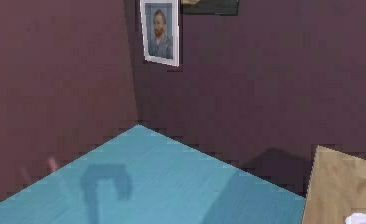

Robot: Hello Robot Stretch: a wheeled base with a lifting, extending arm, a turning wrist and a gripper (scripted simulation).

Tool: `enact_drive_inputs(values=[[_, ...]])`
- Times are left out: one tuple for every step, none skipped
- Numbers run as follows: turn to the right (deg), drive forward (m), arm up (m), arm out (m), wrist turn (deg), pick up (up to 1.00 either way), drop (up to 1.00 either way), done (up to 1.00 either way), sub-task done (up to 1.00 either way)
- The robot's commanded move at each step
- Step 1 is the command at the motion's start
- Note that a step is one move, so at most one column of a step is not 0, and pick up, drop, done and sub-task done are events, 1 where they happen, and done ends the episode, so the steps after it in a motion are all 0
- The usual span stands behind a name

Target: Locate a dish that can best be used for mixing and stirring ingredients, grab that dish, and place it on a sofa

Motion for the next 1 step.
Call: enact_drive_inputs(values=[[0.0, 0.0, 0.0, 0.0, 0.0, 1.0, 0.0, 0.0, 0.0]])
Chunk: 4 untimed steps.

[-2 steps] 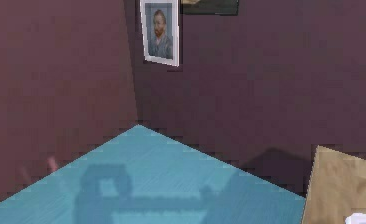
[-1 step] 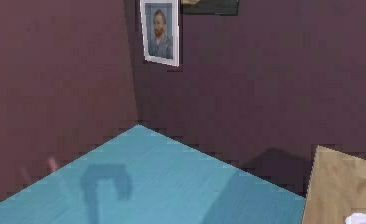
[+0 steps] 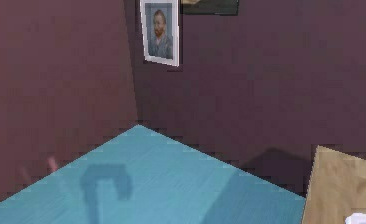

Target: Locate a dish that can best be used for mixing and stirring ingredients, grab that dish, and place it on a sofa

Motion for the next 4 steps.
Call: enact_drive_inputs(values=[[0.0, 0.0, 0.1, 0.0, 0.0, 0.0, 0.0, 0.0, 0.0], [0.0, 0.0, 0.14, 0.0, 0.0, 0.0, 0.0, 0.0, 0.0], [0.0, 0.0, 0.0, 0.0, -45.0, 0.0, 0.0, 0.0, 0.0], [0.0, 0.0, 0.0, 0.0, -45.0, 0.0, 0.0, 0.0, 0.0]])
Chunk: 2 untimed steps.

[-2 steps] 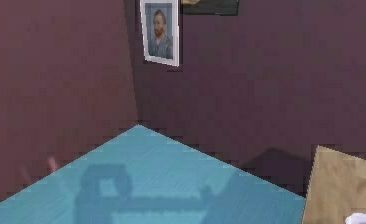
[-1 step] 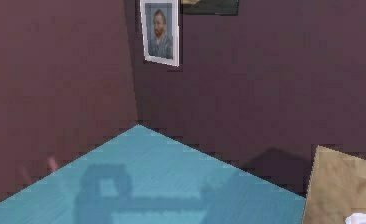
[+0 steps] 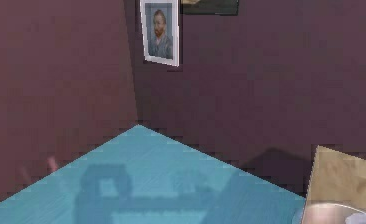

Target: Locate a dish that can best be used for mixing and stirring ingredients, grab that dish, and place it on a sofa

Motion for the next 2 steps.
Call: enact_drive_inputs(values=[[0.0, 0.0, 0.0, 0.0, -3.0, 0.0, 0.0, 0.0, 0.0], [0.0, 0.0, 0.0, -0.24, 0.0, 0.0, 0.0, 0.0, 0.0]])
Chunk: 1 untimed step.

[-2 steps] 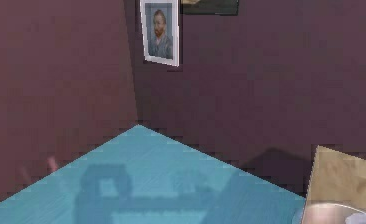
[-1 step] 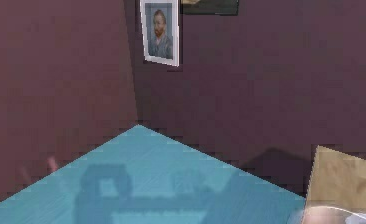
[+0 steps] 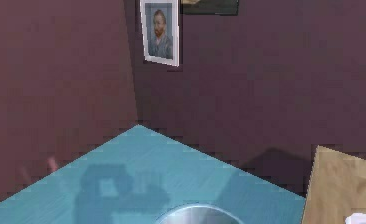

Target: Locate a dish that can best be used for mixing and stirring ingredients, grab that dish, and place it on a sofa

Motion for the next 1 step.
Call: enact_drive_inputs(values=[[-45.0, 0.0, 0.0, 0.0, 0.0, 0.0, 0.0, 0.0, 0.0]])
